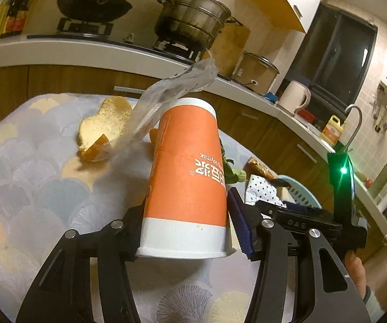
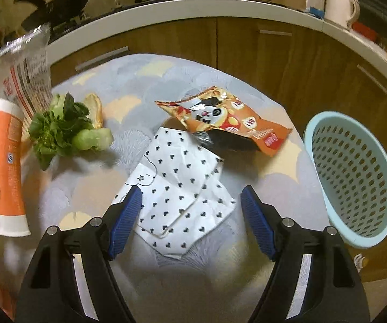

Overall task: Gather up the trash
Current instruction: 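Grasp the white dotted napkin with the right tool while the left tool holds the cup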

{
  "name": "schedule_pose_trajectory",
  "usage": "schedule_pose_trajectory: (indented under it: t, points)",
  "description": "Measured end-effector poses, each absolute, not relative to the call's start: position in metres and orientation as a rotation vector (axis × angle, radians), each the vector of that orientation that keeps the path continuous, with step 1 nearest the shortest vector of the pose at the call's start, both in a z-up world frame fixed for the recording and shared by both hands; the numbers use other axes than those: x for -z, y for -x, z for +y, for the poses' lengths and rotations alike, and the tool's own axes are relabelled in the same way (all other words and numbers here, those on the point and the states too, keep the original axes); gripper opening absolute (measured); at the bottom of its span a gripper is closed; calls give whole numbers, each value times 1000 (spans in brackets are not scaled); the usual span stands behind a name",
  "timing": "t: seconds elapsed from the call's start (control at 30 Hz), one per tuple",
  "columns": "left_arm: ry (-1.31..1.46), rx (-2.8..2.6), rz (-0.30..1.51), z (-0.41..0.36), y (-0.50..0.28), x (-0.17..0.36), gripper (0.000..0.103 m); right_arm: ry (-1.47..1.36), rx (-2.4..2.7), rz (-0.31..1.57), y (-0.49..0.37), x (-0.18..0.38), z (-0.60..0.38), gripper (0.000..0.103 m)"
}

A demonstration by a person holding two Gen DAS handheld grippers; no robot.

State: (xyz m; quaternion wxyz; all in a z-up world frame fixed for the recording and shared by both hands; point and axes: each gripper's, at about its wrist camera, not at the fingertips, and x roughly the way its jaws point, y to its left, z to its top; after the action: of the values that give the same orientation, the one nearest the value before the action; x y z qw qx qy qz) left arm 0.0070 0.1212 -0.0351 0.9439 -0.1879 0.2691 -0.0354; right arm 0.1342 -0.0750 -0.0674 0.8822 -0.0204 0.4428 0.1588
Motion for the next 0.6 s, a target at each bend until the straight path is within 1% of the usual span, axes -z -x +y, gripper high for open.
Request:
schedule_pose_trajectory:
  t: [0.03, 0.07, 0.1, 0.13, 0.2, 0.23, 0.3, 0.37, 0.43, 0.6]
  points:
    - [370, 69, 548, 120, -6, 35, 51, 44, -356, 914, -132, 66, -73, 52]
    - [359, 68, 548, 118, -6, 35, 51, 49, -367, 906, -130, 65, -71, 39]
    - [344, 68, 546, 115, -6, 34, 51, 62, -369, 895, -128, 65, -69, 32]
    - [340, 68, 545, 116, -6, 34, 51, 68, -372, 888, -126, 64, -68, 28]
    - [334, 67, 545, 115, -6, 34, 51, 68, -382, 864, -121, 61, -69, 13]
    - [337, 67, 544, 116, -5, 34, 51, 66, -383, 846, -118, 59, -70, 9]
    - [344, 65, 542, 118, -5, 34, 51, 45, -397, 814, -112, 54, -74, 5]
    - [341, 65, 538, 117, -4, 33, 51, 21, -417, 791, -109, 50, -77, 4]
    - [330, 68, 539, 114, -4, 32, 51, -10, -438, 755, -105, 44, -85, 4]
    - [309, 88, 541, 103, 3, 30, 51, -67, -461, 741, -94, 36, -102, 4]
